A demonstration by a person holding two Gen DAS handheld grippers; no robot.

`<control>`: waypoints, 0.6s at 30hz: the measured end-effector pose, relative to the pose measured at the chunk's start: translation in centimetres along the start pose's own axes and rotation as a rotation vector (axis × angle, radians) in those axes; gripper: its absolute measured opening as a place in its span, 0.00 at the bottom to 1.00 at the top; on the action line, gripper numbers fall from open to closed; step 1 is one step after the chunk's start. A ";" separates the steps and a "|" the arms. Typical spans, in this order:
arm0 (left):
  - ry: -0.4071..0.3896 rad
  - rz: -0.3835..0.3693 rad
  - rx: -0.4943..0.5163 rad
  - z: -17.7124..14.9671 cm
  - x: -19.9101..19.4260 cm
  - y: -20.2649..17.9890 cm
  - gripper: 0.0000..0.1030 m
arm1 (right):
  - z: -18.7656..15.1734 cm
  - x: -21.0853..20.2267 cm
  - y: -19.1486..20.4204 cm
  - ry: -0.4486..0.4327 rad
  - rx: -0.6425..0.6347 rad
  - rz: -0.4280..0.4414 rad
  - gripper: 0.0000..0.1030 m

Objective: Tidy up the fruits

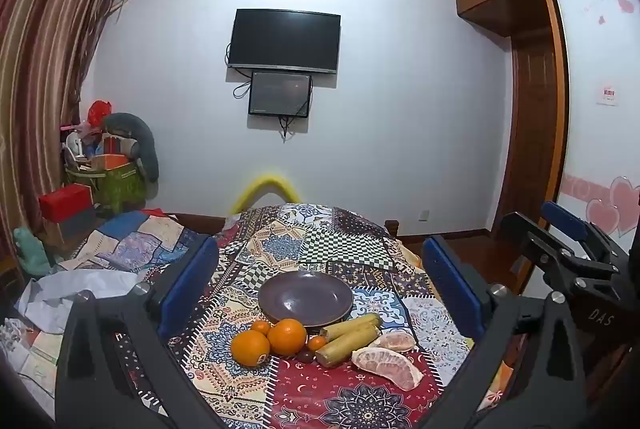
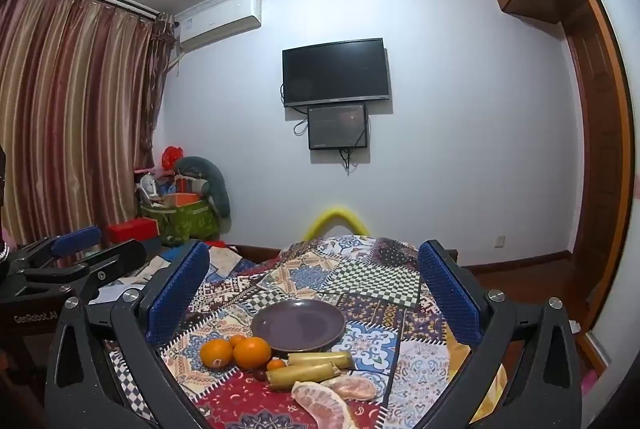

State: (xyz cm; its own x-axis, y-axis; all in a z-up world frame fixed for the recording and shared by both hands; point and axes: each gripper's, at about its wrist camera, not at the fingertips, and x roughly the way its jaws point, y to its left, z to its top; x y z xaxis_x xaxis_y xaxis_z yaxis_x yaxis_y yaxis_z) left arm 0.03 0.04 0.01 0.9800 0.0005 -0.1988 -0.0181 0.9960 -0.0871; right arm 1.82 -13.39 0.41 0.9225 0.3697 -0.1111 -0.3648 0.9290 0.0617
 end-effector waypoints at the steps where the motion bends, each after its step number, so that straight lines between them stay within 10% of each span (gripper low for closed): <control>1: 0.000 0.000 0.000 0.0 0.0 0.0 1.00 | -0.2 0.1 0.1 0.001 0.002 0.002 1.00; 18: -0.005 0.000 0.004 0.3 0.0 0.3 1.00 | -0.2 0.1 -0.4 0.000 0.006 0.006 1.00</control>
State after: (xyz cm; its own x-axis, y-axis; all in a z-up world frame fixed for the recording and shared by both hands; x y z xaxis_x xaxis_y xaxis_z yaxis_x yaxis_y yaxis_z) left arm 0.10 0.32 0.25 0.9810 0.0008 -0.1940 -0.0173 0.9964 -0.0835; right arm 2.03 -13.73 0.21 0.9203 0.3752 -0.1110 -0.3696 0.9267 0.0686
